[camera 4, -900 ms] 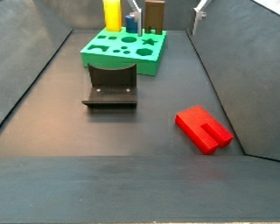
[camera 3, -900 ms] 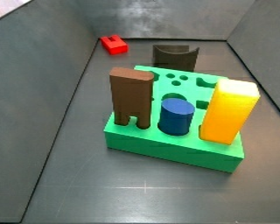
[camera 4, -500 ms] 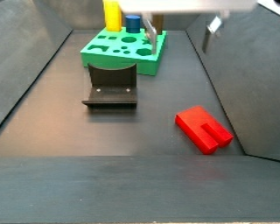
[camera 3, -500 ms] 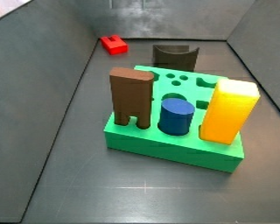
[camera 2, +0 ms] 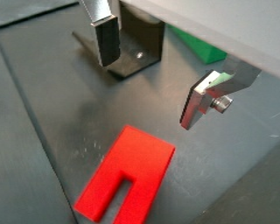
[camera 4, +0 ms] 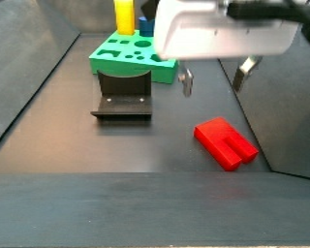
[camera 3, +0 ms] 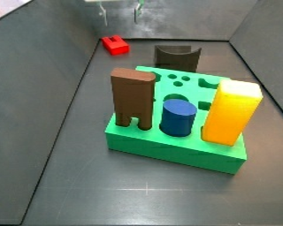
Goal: Pick up the double-square object. Move up. Place the double-square object on the fixture. Regrasp the double-square object. Move to above the board. Insert the double-square object.
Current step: Pick up the double-square object.
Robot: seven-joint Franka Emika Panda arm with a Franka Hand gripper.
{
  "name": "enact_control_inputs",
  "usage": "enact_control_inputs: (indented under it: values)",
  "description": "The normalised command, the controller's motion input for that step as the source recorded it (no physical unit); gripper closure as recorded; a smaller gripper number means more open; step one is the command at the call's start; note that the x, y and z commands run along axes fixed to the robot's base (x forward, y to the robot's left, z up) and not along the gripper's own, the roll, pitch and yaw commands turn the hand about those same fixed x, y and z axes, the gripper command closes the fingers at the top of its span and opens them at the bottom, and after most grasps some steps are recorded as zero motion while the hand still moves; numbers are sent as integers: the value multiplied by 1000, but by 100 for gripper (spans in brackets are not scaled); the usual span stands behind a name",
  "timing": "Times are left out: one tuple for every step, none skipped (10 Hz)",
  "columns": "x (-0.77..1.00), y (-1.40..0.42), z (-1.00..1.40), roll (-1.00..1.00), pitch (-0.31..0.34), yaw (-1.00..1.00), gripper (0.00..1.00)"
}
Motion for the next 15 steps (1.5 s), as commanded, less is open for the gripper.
enact_control_inputs:
  values:
    - [0, 131, -903, -6, -139, 326, 0]
    - [0, 131, -914, 0, -154, 303, 0]
    - [-34, 129, -917, 7, -146, 303, 0]
    - [-217, 109, -923, 159, -123, 303, 0]
    - [-246, 69, -874, 230, -79, 300, 0]
    - [-209, 29, -880, 214, -97, 283, 0]
    - [-171, 20, -900, 196, -103, 269, 0]
    - [-89, 26, -900, 149, -114, 271, 0]
    - [-54, 57, -923, 106, -131, 266, 0]
    - [0, 94, -940, 67, -117, 249, 0]
    - [0, 146, -911, 0, -160, 283, 0]
    - [-3, 83, -403, 0, -141, 71, 0]
    - [0, 0, 0, 0, 0, 0, 0]
    - [0, 0, 0, 0, 0, 0, 100]
    - [0, 0, 0, 0, 0, 0, 100]
